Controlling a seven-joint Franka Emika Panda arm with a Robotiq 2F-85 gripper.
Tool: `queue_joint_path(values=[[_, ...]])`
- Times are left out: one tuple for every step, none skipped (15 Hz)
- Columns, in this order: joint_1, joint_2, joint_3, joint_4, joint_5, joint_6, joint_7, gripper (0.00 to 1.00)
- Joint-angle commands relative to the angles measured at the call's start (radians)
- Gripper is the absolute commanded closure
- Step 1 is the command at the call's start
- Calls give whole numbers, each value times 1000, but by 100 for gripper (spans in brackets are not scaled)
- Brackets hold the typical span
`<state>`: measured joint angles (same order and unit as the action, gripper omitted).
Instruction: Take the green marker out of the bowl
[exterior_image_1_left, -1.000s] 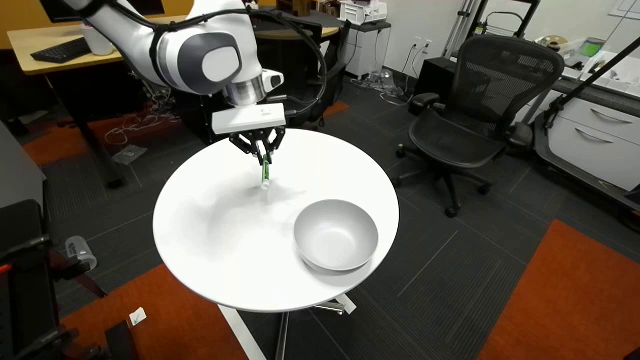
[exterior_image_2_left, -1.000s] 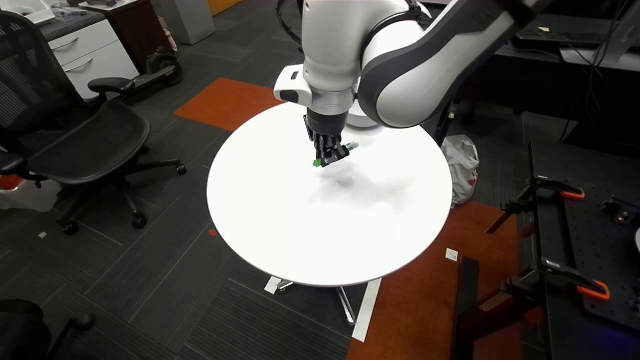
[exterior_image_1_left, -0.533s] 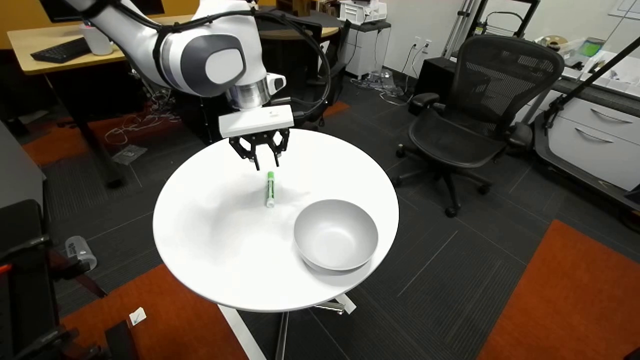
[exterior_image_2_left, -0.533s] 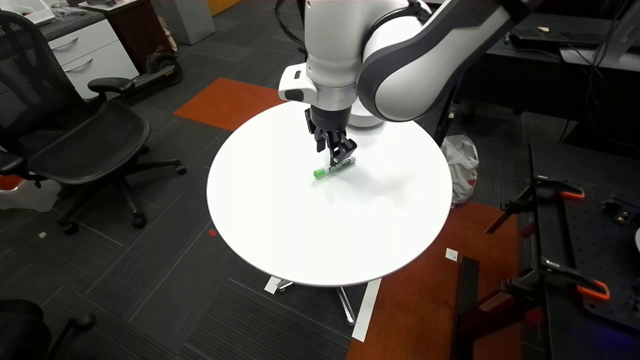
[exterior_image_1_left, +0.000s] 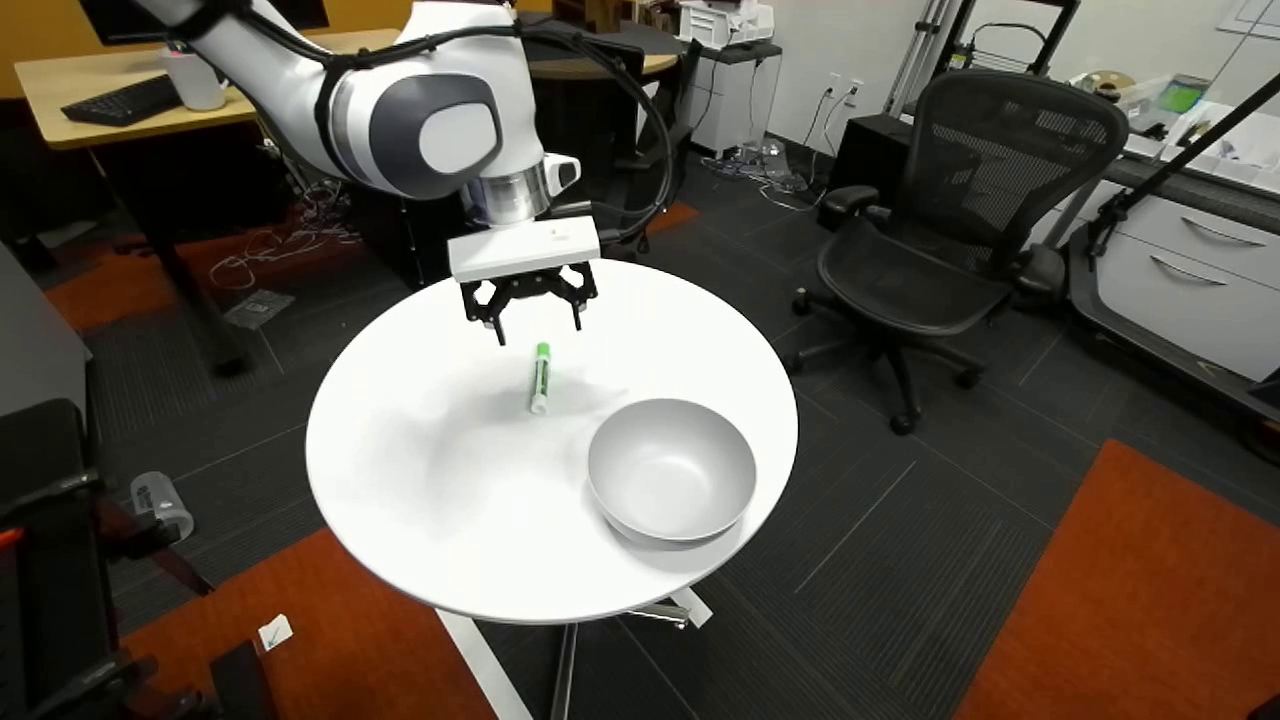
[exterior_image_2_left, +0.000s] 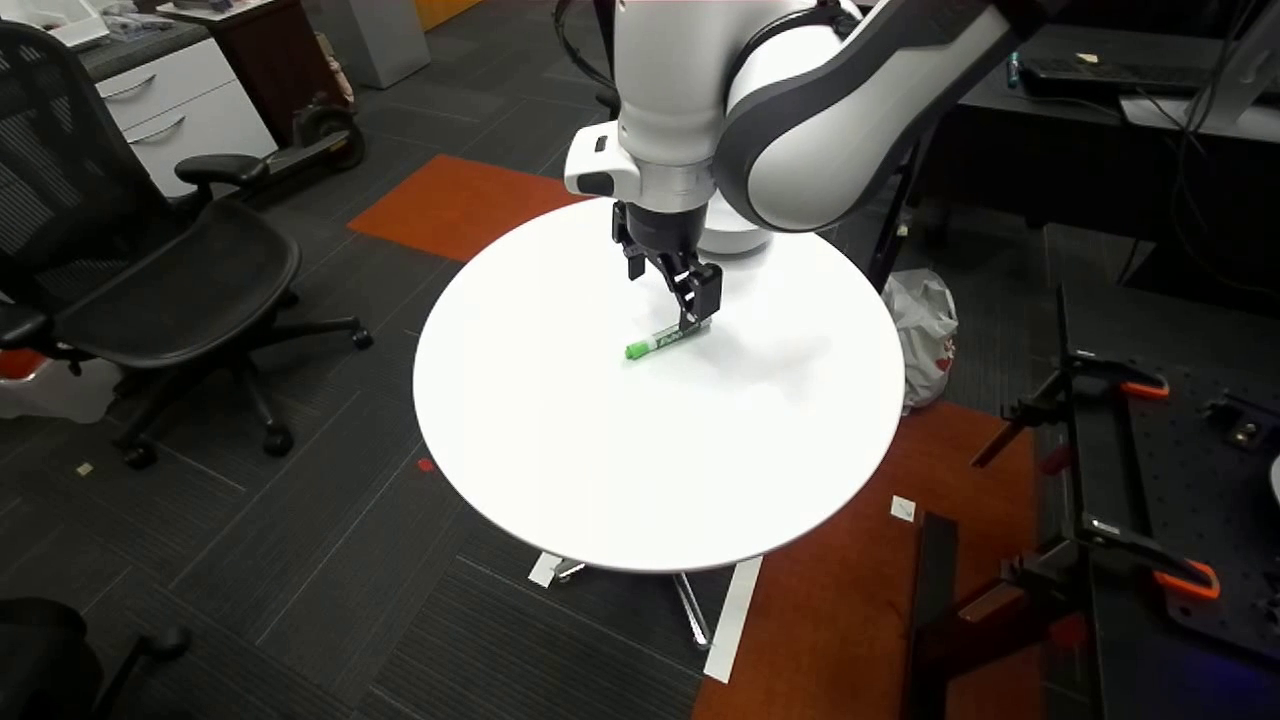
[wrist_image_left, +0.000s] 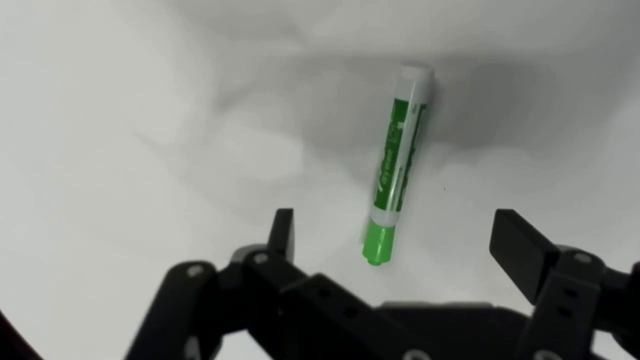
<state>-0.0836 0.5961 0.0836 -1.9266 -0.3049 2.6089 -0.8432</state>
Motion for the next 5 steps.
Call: queue_joint_path(values=[[4,0,-5,2,5,-2,-4,0],[4,1,-6,2,5,-2,-4,0],[4,2,-6,3,5,-2,-4,0],[4,2,-6,3,5,-2,-4,0],[4,2,-6,4,5,-3,-4,0]])
